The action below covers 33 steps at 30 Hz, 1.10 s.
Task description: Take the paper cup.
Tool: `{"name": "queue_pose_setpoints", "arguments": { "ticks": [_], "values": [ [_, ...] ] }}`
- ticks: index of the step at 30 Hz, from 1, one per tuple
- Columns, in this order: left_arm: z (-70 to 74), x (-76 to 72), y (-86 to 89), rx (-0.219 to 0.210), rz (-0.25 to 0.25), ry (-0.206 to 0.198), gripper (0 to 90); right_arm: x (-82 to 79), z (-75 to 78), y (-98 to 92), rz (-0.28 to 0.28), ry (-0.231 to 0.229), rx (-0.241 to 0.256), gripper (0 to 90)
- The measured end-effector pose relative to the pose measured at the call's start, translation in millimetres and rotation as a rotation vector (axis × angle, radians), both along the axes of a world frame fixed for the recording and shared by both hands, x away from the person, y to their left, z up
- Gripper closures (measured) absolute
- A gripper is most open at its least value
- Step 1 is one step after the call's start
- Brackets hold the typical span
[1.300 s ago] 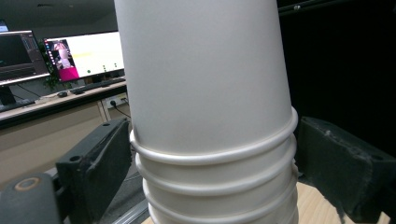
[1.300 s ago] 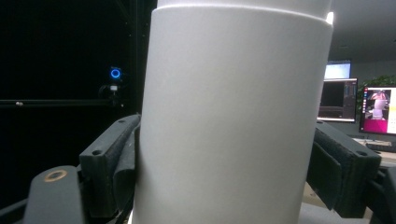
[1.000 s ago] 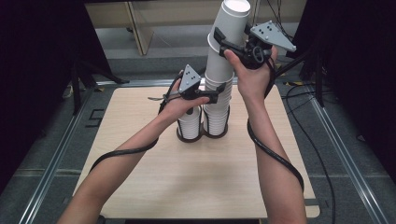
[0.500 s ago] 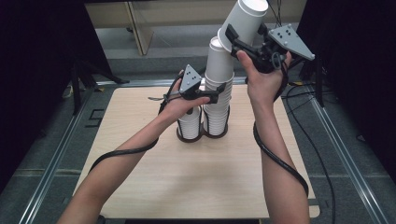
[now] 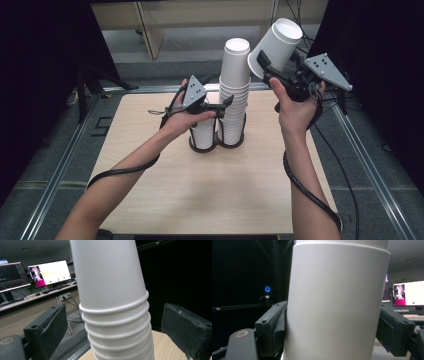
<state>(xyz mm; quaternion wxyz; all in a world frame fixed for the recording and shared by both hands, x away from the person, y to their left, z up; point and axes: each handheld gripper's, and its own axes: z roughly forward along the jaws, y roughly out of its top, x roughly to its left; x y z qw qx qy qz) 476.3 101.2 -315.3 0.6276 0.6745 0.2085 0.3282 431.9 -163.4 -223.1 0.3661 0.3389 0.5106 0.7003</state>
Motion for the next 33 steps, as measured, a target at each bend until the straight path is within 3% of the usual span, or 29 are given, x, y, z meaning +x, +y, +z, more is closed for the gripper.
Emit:
{"name": "queue_pose_setpoints", "arguments": {
  "ticks": [5, 8, 10, 20, 23, 25, 27, 28, 29, 33],
  "values": [
    [-3.7, -14.9, 16.1, 0.004, -0.005, -0.003, 6.3, -9.4, -14.4, -3.8, -0.004, 0.010, -0.007, 19.2],
    [-7.3, -26.2, 24.1, -0.003, -0.003, 0.003, 6.1, -14.4, -25.8, -5.4, 0.000, 0.040, -0.007, 19.2],
    [-10.8, -33.5, 30.7, -0.004, -0.012, -0.015, 6.1, -17.5, -33.3, -5.6, 0.005, 0.059, -0.004, 19.2],
    [-41.1, -73.7, 61.6, -0.032, -0.026, 0.008, 6.1, -33.0, -75.4, -3.2, 0.032, 0.136, -0.008, 19.1],
    [-59.5, -90.3, 72.8, -0.038, -0.016, 0.021, 6.1, -40.6, -98.8, -1.1, 0.046, 0.182, 0.002, 19.1],
    [-66.2, -95.0, 76.3, -0.035, -0.013, 0.026, 6.1, -42.0, -103.6, -0.5, 0.048, 0.192, 0.006, 19.0],
    [-82.3, -104.4, 83.0, -0.027, -0.002, 0.043, 6.2, -48.2, -122.7, 0.6, 0.060, 0.221, 0.010, 19.1],
    [-82.3, -104.4, 83.0, -0.027, -0.002, 0.043, 6.2, -48.2, -122.7, 0.6, 0.060, 0.221, 0.010, 19.1],
    [-91.9, -109.5, 85.9, -0.024, 0.003, 0.055, 6.2, -49.4, -126.9, 0.5, 0.057, 0.222, 0.009, 19.0],
    [-117.2, -120.4, 94.4, -0.011, 0.035, 0.086, 6.3, -57.6, -157.5, 3.9, 0.070, 0.290, 0.016, 19.1]
  ]
}}
